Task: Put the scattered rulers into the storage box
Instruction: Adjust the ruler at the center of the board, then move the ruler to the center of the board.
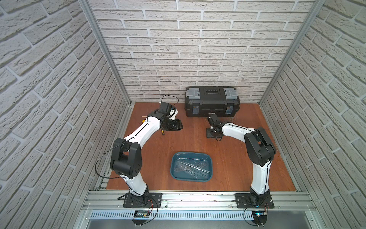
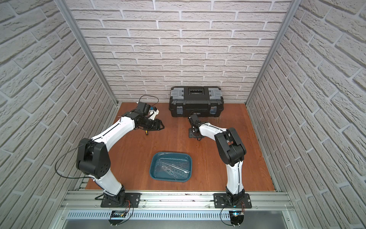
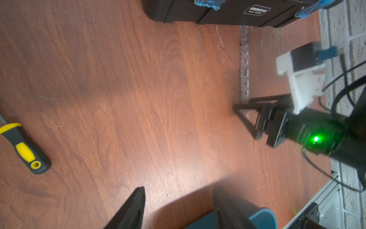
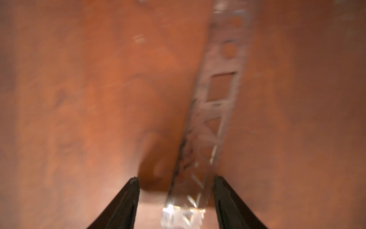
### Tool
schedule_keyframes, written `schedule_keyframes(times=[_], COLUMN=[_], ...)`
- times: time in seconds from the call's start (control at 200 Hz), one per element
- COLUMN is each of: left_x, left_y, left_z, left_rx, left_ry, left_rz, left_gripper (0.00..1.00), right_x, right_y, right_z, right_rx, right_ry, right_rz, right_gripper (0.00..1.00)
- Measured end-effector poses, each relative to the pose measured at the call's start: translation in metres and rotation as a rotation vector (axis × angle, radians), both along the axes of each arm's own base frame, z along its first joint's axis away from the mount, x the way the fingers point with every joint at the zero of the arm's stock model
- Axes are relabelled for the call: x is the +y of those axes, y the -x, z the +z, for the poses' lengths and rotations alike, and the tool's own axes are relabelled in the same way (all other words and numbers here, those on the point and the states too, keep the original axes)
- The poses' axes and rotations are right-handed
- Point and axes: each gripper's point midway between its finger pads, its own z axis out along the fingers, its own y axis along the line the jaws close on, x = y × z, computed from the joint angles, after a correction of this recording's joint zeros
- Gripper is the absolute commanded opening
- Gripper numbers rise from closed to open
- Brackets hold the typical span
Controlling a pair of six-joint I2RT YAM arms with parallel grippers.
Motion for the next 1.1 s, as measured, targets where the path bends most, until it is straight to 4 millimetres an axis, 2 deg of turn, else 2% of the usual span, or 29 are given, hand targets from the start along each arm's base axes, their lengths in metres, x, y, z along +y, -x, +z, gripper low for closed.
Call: schedule_keyframes(times=[0.115, 0.225, 0.28, 0.34, 0.46, 0.6, 0.92, 1.01, 1.1], left_x=[-0.002, -0.004, -0.003, -0.003, -0.002, -0.001, 0.009, 0.012, 0.013], left_y=[0.001, 0.003, 0.004, 0.005, 0.005, 0.005, 0.006, 0.006, 0.006], left_z=[-0.001, -0.003, -0.004, -0.006, -0.008, -0.008, 0.003, 0.007, 0.007], left_rx=[0.003, 0.006, 0.009, 0.015, 0.018, 0.015, -0.015, -0.023, -0.025], left_ry=[0.001, 0.0, -0.001, -0.003, -0.006, -0.011, -0.01, -0.008, -0.008], left_rz=[-0.003, -0.007, -0.006, -0.005, -0.003, 0.001, 0.024, 0.031, 0.035], left_gripper=[0.59, 0.59, 0.59, 0.59, 0.59, 0.59, 0.59, 0.59, 0.59], right_x=[0.049, 0.088, 0.101, 0.106, 0.102, 0.088, 0.028, 0.021, 0.022], right_y=[0.006, 0.011, 0.013, 0.014, 0.007, -0.008, -0.036, -0.042, -0.049], right_z=[0.002, 0.005, 0.006, 0.009, 0.019, 0.031, 0.03, 0.03, 0.03], right_rx=[0.001, 0.012, 0.02, 0.027, 0.018, -0.016, -0.031, -0.037, -0.048], right_ry=[-0.048, -0.098, -0.115, -0.122, -0.103, -0.064, 0.02, 0.033, 0.042], right_rz=[0.084, 0.144, 0.165, 0.173, 0.168, 0.157, 0.078, 0.073, 0.081], right_gripper=[0.64, 0.64, 0.64, 0.64, 0.64, 0.65, 0.65, 0.65, 0.65])
